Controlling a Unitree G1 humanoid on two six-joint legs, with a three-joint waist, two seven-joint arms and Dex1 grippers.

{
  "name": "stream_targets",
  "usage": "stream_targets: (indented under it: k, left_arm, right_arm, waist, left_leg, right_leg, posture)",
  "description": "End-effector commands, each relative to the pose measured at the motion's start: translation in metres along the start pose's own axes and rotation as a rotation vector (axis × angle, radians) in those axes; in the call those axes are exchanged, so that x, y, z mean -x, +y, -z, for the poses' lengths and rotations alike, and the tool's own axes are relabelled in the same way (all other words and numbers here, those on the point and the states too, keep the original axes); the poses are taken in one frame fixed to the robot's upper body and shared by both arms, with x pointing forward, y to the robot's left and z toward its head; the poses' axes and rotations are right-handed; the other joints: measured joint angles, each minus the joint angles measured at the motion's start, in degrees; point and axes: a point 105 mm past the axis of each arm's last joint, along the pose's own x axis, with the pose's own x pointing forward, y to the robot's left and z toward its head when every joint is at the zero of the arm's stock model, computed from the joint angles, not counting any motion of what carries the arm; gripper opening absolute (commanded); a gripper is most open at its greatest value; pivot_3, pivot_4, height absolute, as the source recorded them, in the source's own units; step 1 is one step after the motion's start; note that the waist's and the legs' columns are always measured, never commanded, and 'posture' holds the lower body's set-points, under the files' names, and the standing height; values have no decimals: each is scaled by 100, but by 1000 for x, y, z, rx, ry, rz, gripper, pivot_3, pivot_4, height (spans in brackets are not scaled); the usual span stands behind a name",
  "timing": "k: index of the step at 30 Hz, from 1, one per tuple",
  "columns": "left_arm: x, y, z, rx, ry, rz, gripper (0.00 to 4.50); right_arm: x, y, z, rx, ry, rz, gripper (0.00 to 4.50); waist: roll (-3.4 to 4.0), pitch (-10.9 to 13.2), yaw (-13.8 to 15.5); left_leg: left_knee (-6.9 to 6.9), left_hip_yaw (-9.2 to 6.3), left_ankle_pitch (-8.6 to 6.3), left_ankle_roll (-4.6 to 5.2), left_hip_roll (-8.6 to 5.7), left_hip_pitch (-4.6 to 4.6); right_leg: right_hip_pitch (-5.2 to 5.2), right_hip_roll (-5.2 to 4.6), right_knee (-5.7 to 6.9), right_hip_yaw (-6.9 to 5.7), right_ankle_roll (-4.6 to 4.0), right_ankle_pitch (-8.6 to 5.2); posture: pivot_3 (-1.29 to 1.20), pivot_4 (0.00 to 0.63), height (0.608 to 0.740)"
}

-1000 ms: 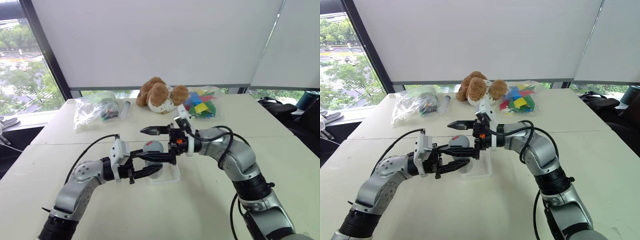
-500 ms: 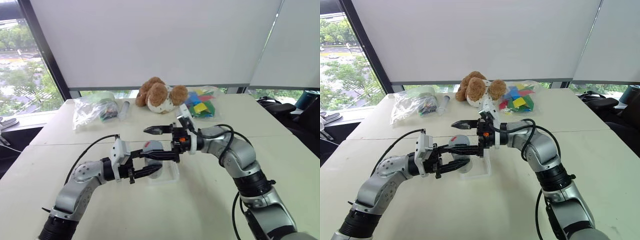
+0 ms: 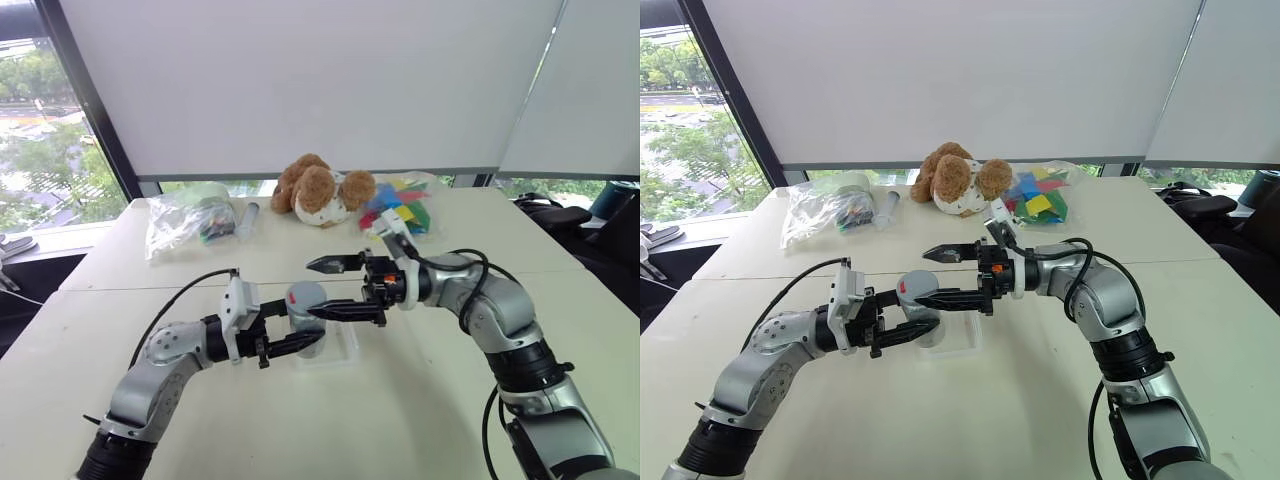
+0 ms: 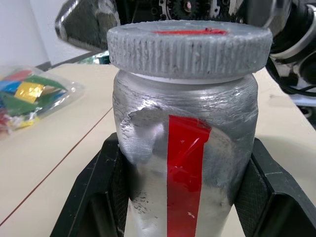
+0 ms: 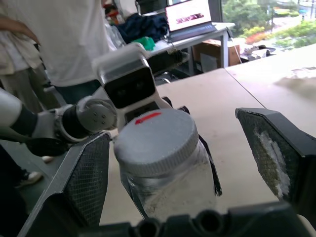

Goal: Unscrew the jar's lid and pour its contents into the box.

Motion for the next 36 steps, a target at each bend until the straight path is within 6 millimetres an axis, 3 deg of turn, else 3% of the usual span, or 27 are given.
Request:
stream_targets:
  k: [1, 7, 17, 20, 23, 30, 36]
  left_arm:
    - [2, -1, -13, -44, -35, 3, 2095]
    - [0, -2, -12, -37, -36, 6, 2095]
    - [1, -3, -10, -31, -29, 3, 2095]
    - [1, -4, -9, -28, -28, 3, 2095]
    - [1, -4, -8, -24, -26, 3, 2095]
    - [6, -3, -6, -18, -14, -7, 2095]
    - [16, 1, -10, -19, -12, -28, 2095]
  right_arm:
    - [-6, 6, -12, 67, -7, -26, 4430]
    - [-18, 7, -1, 106, 40, -50, 4430]
    - [-25, 8, -4, 137, 19, -60, 4430]
    - [-26, 9, -6, 142, 9, -64, 3641]
    - [-26, 12, -9, 146, -11, -81, 2300]
    - [-18, 20, -28, -29, -174, -120, 2305]
    - [21, 7, -36, -261, -333, -10, 2305]
  waist:
    - [0, 0, 1]
    - [0, 0, 1]
    - [0, 0, 1]
    - [0, 0, -4]
    - [0, 0, -1]
    - [0, 0, 2]
    - [2, 0, 18]
  left_leg:
    - [0, 0, 0, 0, 0, 0]
    - [0, 0, 0, 0, 0, 0]
    - [0, 0, 0, 0, 0, 0]
    - [0, 0, 0, 0, 0, 0]
    - [-1, -1, 0, 0, 0, 0]
    - [-1, -1, 0, 0, 0, 0]
    - [-2, -2, 0, 0, 1, 0]
  right_leg:
    - [0, 0, 0, 0, 0, 0]
    - [-1, 0, 0, 0, 0, 0]
    - [-1, 0, 0, 0, 0, 0]
    - [-1, 0, 0, 0, 0, 0]
    - [-2, 0, 0, 0, 0, 0]
    - [-1, 0, 1, 0, 0, 0]
    - [-2, 1, 1, 3, -3, 1]
  posture:
    - [0, 150, 740]
    - [0, 150, 740]
    - [0, 150, 740]
    - [0, 150, 740]
    - [0, 150, 740]
    - [0, 150, 740]
    - [0, 150, 740]
